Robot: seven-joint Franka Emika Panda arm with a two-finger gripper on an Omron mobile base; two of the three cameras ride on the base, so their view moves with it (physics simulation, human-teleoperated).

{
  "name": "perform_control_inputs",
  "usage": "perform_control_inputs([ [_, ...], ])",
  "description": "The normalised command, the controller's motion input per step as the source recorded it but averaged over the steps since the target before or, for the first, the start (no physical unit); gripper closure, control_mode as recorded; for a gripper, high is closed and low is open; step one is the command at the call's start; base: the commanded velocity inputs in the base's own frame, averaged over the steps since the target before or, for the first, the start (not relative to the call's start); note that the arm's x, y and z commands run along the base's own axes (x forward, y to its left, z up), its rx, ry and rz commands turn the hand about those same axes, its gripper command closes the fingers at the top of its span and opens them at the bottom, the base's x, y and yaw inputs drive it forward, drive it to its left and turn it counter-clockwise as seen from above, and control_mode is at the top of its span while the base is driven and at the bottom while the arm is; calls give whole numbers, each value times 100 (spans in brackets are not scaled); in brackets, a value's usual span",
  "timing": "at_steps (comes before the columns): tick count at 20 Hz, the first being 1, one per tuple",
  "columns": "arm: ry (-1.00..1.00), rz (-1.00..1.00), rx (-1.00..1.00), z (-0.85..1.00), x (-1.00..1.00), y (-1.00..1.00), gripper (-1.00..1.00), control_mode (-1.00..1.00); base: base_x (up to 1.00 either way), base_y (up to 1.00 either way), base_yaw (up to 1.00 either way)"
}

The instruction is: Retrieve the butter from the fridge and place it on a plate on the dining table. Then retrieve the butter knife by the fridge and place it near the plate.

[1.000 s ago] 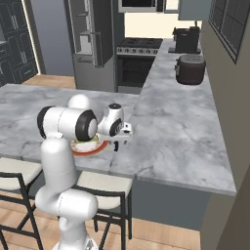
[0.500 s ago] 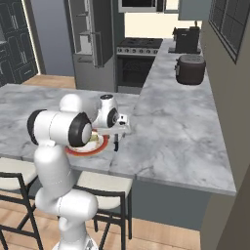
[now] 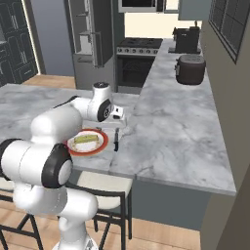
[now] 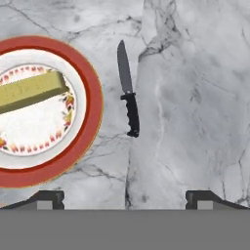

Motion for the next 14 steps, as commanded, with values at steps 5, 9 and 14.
perform_control_inputs([
  [5,0,0,0,66,-91,34,-100,-100,0,0,0],
  [9,3,-1,0,42,-79,24,-100,-100,0,0,0],
  [14,-3,-1,0,0,-65,7,-100,-100,0,0,0],
])
